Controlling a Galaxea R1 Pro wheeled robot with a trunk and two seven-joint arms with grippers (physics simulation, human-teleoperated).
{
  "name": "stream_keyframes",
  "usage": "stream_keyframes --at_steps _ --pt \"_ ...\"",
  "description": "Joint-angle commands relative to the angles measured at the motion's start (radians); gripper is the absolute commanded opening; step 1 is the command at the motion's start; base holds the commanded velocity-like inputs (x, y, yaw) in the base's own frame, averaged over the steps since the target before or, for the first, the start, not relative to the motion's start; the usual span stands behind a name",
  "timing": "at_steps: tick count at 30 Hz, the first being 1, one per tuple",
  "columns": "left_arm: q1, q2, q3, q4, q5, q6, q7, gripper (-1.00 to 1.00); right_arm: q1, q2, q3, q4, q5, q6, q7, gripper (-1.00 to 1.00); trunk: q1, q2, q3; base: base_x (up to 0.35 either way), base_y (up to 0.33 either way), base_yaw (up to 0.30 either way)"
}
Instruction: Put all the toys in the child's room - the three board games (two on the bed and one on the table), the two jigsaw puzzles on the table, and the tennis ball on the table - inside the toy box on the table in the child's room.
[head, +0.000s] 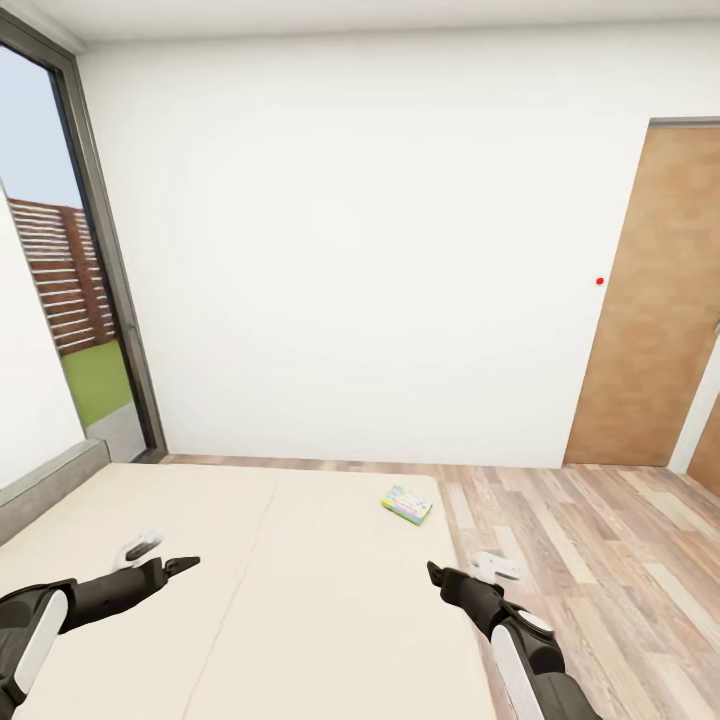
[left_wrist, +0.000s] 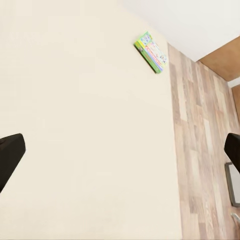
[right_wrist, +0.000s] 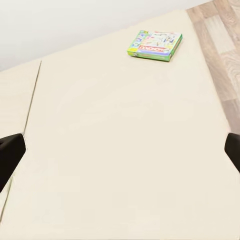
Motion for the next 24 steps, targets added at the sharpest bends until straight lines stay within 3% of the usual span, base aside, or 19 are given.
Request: stream_keyframes --at_steps 1,24 --pt "0.0 0.0 0.001 0.001 0.002 0.005 -0.003 1.0 0.0 0.001 -0.001 -0.001 -0.011 0.005 -0.007 1.0 0.0 -0.001 -0.001 0.0 0.286 -0.001" --pt "0.0 0.002 0.001 0.001 0.002 0.005 -0.003 1.0 0.0 0.001 -0.001 -0.001 -0.01 0.005 -0.007 1.0 0.0 -0.001 -0.001 0.0 0.286 0.0"
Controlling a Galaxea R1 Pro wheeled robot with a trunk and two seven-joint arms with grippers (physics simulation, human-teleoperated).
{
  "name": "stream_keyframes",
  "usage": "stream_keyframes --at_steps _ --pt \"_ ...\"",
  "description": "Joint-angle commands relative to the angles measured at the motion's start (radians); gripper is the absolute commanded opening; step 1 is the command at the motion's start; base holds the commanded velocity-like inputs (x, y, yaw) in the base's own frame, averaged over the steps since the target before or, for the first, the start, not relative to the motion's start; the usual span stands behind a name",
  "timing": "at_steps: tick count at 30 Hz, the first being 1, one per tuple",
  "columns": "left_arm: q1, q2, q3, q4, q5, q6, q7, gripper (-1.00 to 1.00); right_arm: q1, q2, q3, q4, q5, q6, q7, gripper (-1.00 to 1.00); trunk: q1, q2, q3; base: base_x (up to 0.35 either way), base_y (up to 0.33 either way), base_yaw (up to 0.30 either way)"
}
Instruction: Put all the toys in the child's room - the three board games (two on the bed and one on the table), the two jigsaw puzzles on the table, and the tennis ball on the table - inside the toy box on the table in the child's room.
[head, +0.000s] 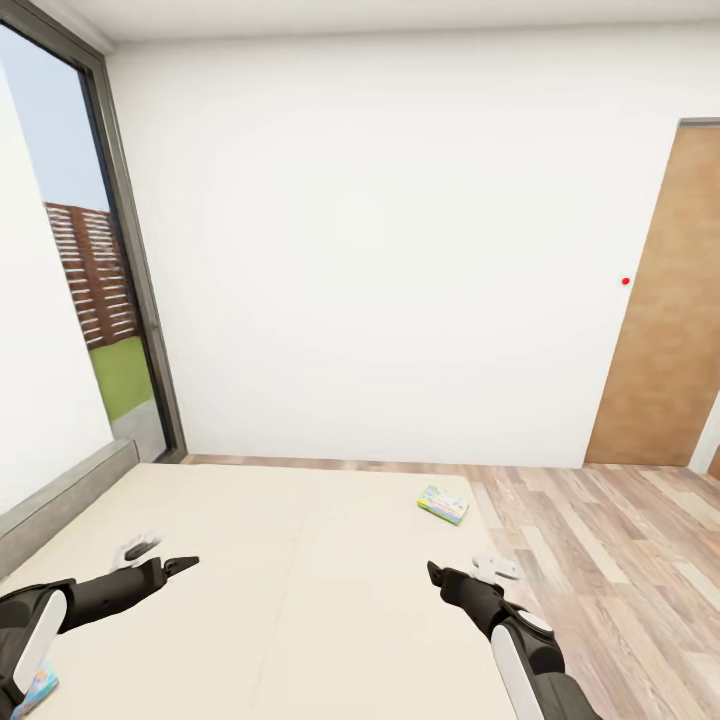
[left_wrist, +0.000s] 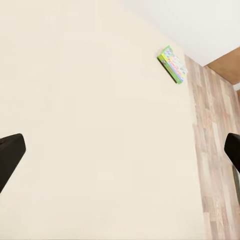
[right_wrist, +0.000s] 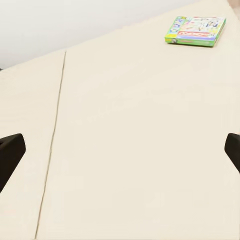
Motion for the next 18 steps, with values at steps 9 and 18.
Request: stream_keyframes --at_steps 9,18 --pt "0.0 0.0 0.001 0.001 0.001 0.005 -0.003 1.0 0.0 0.001 -0.001 -0.001 -0.01 0.005 -0.007 1.0 0.0 -0.001 -0.001 0.0 0.286 0.0" --pt "0.0 0.0 0.001 0.001 0.002 0.005 -0.003 1.0 0.0 0.001 -0.001 -0.001 -0.01 0.005 -0.006 1.0 0.0 -0.001 -0.001 0.0 0.286 0.0"
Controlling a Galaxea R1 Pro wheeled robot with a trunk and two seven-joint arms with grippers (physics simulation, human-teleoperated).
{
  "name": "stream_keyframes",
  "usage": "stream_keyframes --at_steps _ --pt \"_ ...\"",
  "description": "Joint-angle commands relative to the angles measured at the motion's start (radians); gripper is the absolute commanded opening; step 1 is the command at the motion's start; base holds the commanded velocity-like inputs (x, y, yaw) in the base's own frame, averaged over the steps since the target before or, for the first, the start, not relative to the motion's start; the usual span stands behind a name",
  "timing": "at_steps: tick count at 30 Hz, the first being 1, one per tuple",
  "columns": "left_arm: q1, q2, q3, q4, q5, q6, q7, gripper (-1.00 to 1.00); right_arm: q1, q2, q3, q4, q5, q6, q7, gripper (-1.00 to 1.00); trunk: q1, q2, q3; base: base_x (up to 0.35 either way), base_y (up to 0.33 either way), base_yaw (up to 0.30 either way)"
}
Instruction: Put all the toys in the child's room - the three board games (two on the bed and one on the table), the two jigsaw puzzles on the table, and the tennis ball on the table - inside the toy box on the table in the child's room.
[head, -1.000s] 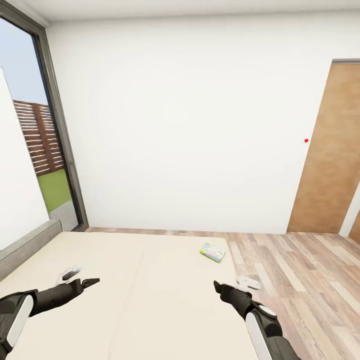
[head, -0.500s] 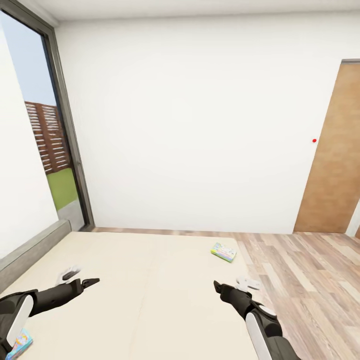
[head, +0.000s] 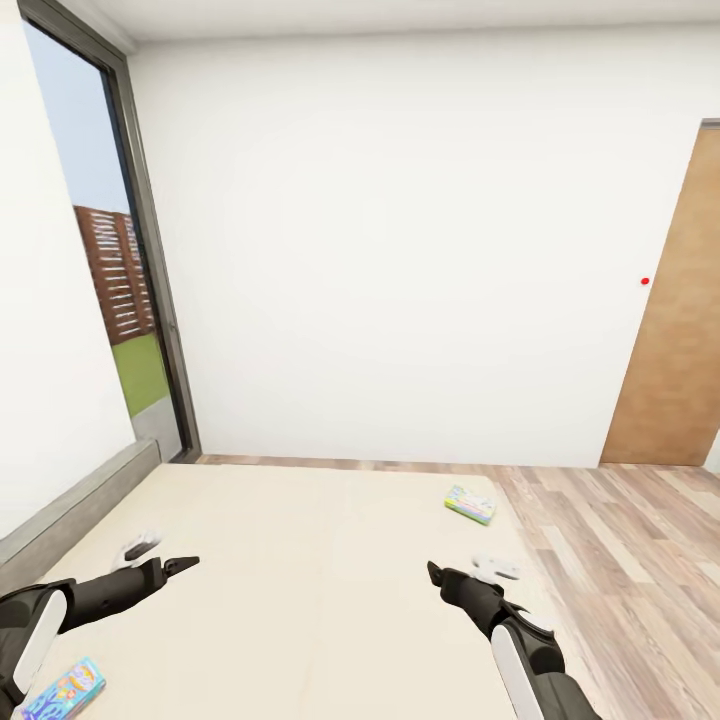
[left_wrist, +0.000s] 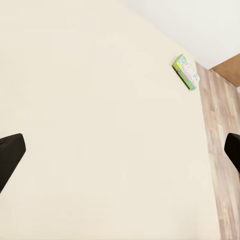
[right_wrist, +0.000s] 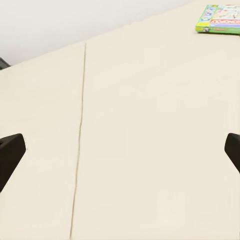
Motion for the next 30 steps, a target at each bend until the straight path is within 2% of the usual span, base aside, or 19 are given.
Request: stream_keyframes --at_steps 1,30 --pt "0.0 0.0 0.001 0.001 0.001 0.005 -0.003 1.0 0.0 0.001 -0.001 -0.001 -0.01 0.005 -0.007 1.0 0.0 -0.001 -0.001 0.0 0.286 0.0" --pt "0.0 0.0 0.001 0.001 0.002 0.005 -0.003 1.0 0.0 0.001 -0.001 -0.001 -0.011 0.005 -0.007 1.0 0.0 -0.001 -0.001 0.0 0.286 -0.001"
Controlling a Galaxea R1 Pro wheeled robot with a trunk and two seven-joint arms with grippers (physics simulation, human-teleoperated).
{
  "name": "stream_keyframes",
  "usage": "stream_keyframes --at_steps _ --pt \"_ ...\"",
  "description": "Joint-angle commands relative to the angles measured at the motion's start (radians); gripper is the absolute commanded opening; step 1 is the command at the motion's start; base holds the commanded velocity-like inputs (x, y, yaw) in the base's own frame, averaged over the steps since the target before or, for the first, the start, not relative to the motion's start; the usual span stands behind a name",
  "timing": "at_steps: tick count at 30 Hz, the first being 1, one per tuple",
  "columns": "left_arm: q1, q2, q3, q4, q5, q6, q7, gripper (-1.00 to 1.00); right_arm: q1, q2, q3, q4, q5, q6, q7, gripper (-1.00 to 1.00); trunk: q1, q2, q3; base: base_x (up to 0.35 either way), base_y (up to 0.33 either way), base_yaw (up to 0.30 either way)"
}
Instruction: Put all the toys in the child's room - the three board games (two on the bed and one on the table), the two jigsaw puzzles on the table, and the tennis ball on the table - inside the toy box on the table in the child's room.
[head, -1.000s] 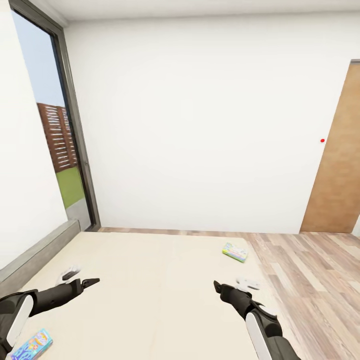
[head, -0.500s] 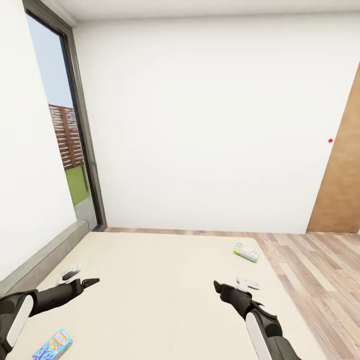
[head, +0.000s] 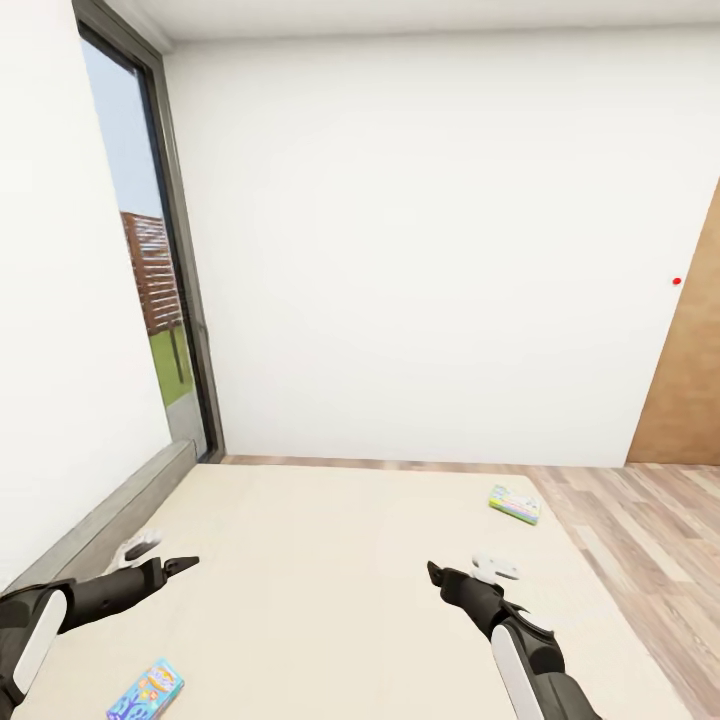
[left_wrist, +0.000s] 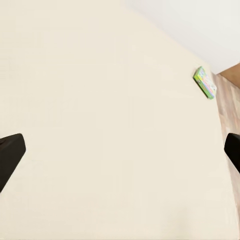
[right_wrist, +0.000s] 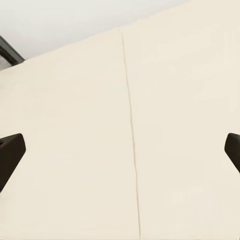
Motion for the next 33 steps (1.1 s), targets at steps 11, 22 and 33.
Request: stream_keyframes --at_steps 11,22,33 --pt "0.0 0.0 0.001 0.001 0.001 0.005 -0.003 1.0 0.0 0.001 -0.001 0.003 -0.011 0.005 -0.007 1.0 0.0 -0.001 -0.001 0.0 0.286 -0.141" --pt "0.0 0.0 0.001 0.001 0.001 0.005 -0.003 1.0 0.0 0.002 -0.001 0.01 -0.012 0.003 -0.007 1.0 0.0 -0.001 -0.001 0.0 0.131 -0.127" --pt "0.0 0.0 0.001 0.001 0.001 0.005 -0.002 1.0 0.0 0.002 -0.001 0.011 -0.012 0.003 -0.007 1.0 0.0 -0.001 -0.001 0.0 0.121 -0.012"
